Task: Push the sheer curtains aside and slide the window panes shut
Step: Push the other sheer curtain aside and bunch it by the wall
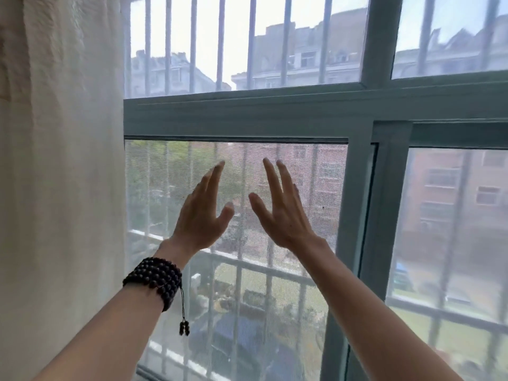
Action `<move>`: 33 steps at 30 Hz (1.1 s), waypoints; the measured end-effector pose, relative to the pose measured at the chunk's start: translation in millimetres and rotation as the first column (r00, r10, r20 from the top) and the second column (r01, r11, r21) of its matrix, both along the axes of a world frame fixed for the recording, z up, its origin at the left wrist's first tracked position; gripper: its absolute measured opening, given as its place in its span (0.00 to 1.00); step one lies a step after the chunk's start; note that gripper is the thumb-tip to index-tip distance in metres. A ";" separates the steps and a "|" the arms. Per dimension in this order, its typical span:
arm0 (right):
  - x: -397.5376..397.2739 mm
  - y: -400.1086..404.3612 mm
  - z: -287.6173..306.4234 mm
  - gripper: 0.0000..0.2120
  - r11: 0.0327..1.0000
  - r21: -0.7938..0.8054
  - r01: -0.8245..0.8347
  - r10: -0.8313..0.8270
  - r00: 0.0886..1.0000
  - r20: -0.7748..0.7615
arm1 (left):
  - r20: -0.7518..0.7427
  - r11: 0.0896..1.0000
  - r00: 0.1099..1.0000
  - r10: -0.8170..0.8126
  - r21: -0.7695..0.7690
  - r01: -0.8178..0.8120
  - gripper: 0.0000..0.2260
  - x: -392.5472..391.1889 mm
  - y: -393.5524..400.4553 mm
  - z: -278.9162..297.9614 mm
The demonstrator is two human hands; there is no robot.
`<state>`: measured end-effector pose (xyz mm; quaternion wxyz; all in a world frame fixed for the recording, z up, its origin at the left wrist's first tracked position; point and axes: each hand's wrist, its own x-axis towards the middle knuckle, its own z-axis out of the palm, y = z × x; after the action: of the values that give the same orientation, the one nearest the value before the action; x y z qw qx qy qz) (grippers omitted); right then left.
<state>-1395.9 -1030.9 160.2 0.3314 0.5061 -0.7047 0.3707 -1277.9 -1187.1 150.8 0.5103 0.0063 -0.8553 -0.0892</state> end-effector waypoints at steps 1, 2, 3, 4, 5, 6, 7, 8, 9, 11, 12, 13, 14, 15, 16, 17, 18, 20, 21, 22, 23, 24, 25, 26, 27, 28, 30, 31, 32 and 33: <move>0.6 8.4 -0.2 0.35 1.000 0.001 0.017 -0.017 1.000 -0.006 | -0.012 1.000 1.000 -0.028 -0.004 0.028 0.36 -5.0 6.2 0.6; 1.3 16.0 0.3 0.35 0.999 0.003 0.033 -0.033 0.999 -0.013 | -0.030 0.998 0.998 -0.054 -0.011 0.054 0.36 -9.1 11.9 1.9; 1.6 24.4 0.1 0.35 0.998 0.002 0.056 -0.056 0.998 -0.019 | -0.050 0.996 0.995 -0.090 -0.027 0.089 0.36 -13.1 18.6 3.1; 2.6 32.4 0.4 0.35 0.997 -0.001 0.080 -0.080 0.996 -0.026 | -0.073 0.991 0.989 -0.126 -0.051 0.123 0.36 -16.8 24.9 4.2; 3.4 41.7 0.4 0.36 0.995 -0.005 0.099 -0.099 0.995 -0.028 | -0.090 0.986 0.983 -0.159 -0.074 0.152 0.35 -21.0 31.6 4.9; 3.3 51.4 0.7 0.36 0.993 -0.005 0.114 -0.114 0.993 -0.028 | -0.102 0.981 0.977 -0.184 -0.087 0.176 0.35 -25.6 38.3 5.7; 3.4 61.9 1.3 0.37 0.992 -0.003 0.129 -0.129 0.991 -0.025 | -0.111 0.975 0.971 -0.210 -0.090 0.201 0.35 -30.0 45.6 7.1; 3.7 71.1 2.2 0.38 0.989 -0.004 0.146 -0.146 0.989 -0.024 | -0.121 0.970 0.965 -0.235 -0.095 0.224 0.35 -33.7 51.9 8.5; 4.7 83.7 3.6 0.39 0.985 -0.008 0.173 -0.173 0.985 -0.024 | -0.127 0.961 0.955 -0.269 -0.107 0.257 0.35 -39.0 60.9 10.2; 6.5 106.9 5.5 0.41 0.976 -0.015 0.216 -0.216 0.976 -0.017 | -0.138 0.943 0.937 -0.321 -0.133 0.304 0.35 -49.1 78.0 12.6; 7.3 118.9 5.9 0.42 0.970 -0.015 0.243 -0.244 0.970 -0.019 | -0.143 0.934 0.927 -0.345 -0.145 0.326 0.35 -53.8 87.8 14.1; 8.1 134.0 5.9 0.42 0.961 -0.014 0.276 -0.277 0.961 -0.023 | -0.144 0.922 0.915 -0.377 -0.156 0.355 0.35 -58.8 100.9 16.0; 8.6 147.7 5.9 0.41 0.953 -0.013 0.301 -0.302 0.953 -0.022 | -0.143 0.909 0.903 -0.406 -0.163 0.383 0.35 -63.5 113.2 17.4; 9.5 161.2 6.0 0.39 0.945 -0.017 0.325 -0.326 0.945 -0.020 | -0.139 0.895 0.889 -0.436 -0.170 0.413 0.34 -67.6 125.8 18.5; 9.9 178.7 6.0 0.37 0.932 -0.026 0.362 -0.362 0.932 -0.024 | -0.136 0.876 0.870 -0.473 -0.179 0.448 0.34 -72.3 142.5 20.0; 10.5 196.0 6.0 0.36 0.917 -0.032 0.397 -0.398 0.917 -0.030 | -0.131 0.857 0.853 -0.506 -0.190 0.479 0.34 -76.4 158.8 21.0; 10.8 211.9 6.0 0.36 0.903 -0.036 0.428 -0.429 0.902 -0.037 | -0.125 0.840 0.837 -0.533 -0.198 0.505 0.34 -79.8 173.7 21.5; 14.5 245.3 5.8 0.35 0.873 -0.041 0.486 -0.487 0.872 -0.045 | -0.135 0.808 0.802 -0.582 -0.207 0.551 0.34 -86.0 204.3 22.5; 16.4 262.7 5.5 0.35 0.853 -0.048 0.520 -0.522 0.852 -0.047 | -0.140 0.791 0.783 -0.606 -0.215 0.573 0.33 -88.7 220.0 22.8; 18.7 282.7 4.9 0.34 0.831 -0.055 0.554 -0.556 0.829 -0.051 | -0.136 0.771 0.763 -0.632 -0.219 0.599 0.32 -91.9 237.5 22.2; 21.3 303.1 4.3 0.34 0.810 -0.060 0.583 -0.586 0.809 -0.054 | -0.127 0.748 0.742 -0.658 -0.215 0.628 0.32 -96.2 254.8 21.2; 24.0 321.0 3.5 0.34 0.794 -0.064 0.604 -0.607 0.792 -0.059 | -0.117 0.729 0.723 -0.681 -0.206 0.653 0.33 -99.9 270.2 19.9; 28.0 343.3 2.8 0.34 0.774 -0.067 0.630 -0.634 0.771 -0.063 | -0.108 0.704 0.698 -0.708 -0.197 0.683 0.34 -103.8 290.5 19.6; 31.9 363.5 1.9 0.34 0.754 -0.068 0.654 -0.657 0.751 -0.067 | -0.097 0.682 0.677 -0.730 -0.180 0.709 0.34 -106.9 309.3 18.7; 35.8 381.8 1.0 0.35 0.735 -0.068 0.674 -0.678 0.732 -0.070 | -0.086 0.662 0.658 -0.748 -0.164 0.731 0.35 -109.3 327.0 17.9; 39.9 399.4 0.3 0.35 0.716 -0.067 0.695 -0.698 0.713 -0.071 | -0.081 0.641 0.637 -0.767 -0.153 0.752 0.35 -110.9 344.9 17.5; 49.8 433.3 -1.7 0.35 0.676 -0.058 0.735 -0.737 0.673 -0.064 | -0.081 0.600 0.595 -0.799 -0.141 0.787 0.35 -112.3 382.0 16.7; 54.5 447.9 -2.6 0.36 0.658 -0.056 0.751 -0.753 0.655 -0.058 | -0.073 0.578 0.574 -0.816 -0.134 0.805 0.36 -112.5 399.1 16.4; 61.1 466.6 -3.7 0.36 0.633 -0.053 0.772 -0.774 0.631 -0.049 | -0.063 0.548 0.544 -0.837 -0.126 0.827 0.35 -112.5 421.0 15.9; 65.9 479.7 -4.4 0.37 0.614 -0.053 0.788 -0.789 0.613 -0.040 | -0.055 0.524 0.521 -0.851 -0.120 0.843 0.35 -112.5 436.5 14.8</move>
<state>-1329.9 -551.2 155.8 0.4889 0.1509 -0.8395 0.1829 -1390.3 -750.6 165.6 0.4473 -0.4349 -0.7245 -0.2930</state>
